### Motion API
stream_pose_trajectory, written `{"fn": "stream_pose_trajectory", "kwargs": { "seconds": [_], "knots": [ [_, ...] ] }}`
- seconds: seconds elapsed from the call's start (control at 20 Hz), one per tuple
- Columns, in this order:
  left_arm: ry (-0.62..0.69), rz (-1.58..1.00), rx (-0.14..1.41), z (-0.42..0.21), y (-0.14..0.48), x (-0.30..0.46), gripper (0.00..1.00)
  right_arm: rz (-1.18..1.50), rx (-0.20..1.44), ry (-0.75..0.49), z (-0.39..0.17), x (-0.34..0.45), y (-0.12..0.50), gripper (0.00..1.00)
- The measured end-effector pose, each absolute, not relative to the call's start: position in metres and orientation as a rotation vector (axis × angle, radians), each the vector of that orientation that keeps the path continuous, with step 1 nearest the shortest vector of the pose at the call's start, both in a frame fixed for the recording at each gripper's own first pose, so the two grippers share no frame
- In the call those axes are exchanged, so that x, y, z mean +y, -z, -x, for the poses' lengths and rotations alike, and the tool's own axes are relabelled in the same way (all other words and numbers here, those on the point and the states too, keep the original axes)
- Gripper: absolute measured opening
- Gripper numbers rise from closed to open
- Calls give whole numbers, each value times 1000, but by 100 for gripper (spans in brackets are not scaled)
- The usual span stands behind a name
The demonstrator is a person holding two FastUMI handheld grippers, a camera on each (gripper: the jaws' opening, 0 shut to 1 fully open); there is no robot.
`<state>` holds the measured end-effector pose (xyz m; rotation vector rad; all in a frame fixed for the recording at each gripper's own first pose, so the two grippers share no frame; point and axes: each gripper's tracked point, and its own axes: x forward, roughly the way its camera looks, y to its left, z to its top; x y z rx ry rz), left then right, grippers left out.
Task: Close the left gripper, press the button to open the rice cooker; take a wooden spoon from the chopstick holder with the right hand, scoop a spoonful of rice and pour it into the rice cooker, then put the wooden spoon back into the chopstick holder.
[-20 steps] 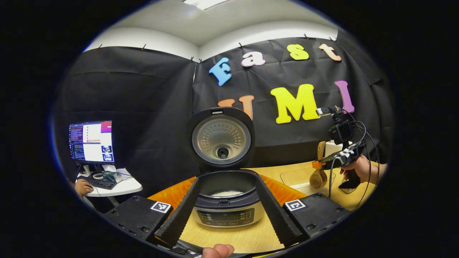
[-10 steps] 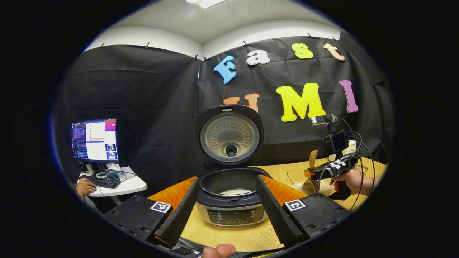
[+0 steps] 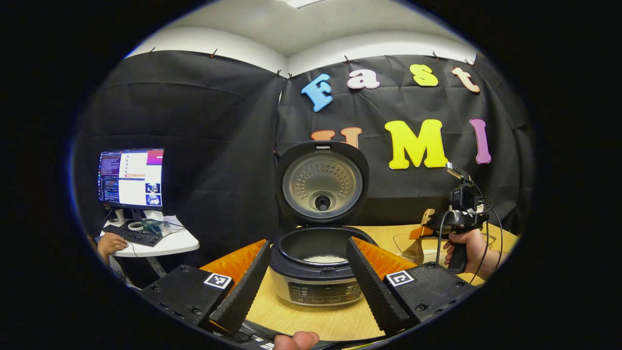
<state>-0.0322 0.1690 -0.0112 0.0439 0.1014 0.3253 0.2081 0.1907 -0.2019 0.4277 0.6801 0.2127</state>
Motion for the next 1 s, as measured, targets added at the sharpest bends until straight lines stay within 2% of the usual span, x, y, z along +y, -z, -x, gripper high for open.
{"fn": "stream_pose_trajectory", "kwargs": {
  "seconds": [0.05, 0.1, 0.15, 0.65, 1.0],
  "knots": [
    [-327, -43, 103, 33, 12, 169, 99, -472, 681, -208, -210, 185, 199, 2],
    [-326, -43, 102, 32, 11, 169, 95, -523, 681, -203, -211, 180, 197, 2],
    [-324, -44, 101, 32, 11, 169, 99, -561, 680, -196, -214, 172, 194, 2],
    [-313, -56, 102, 29, 14, 162, 99, -785, 585, -146, -224, 103, 153, 2],
    [-322, -72, 96, 30, 12, 167, 99, -878, 549, -254, -222, 135, 84, 1]
  ]
}}
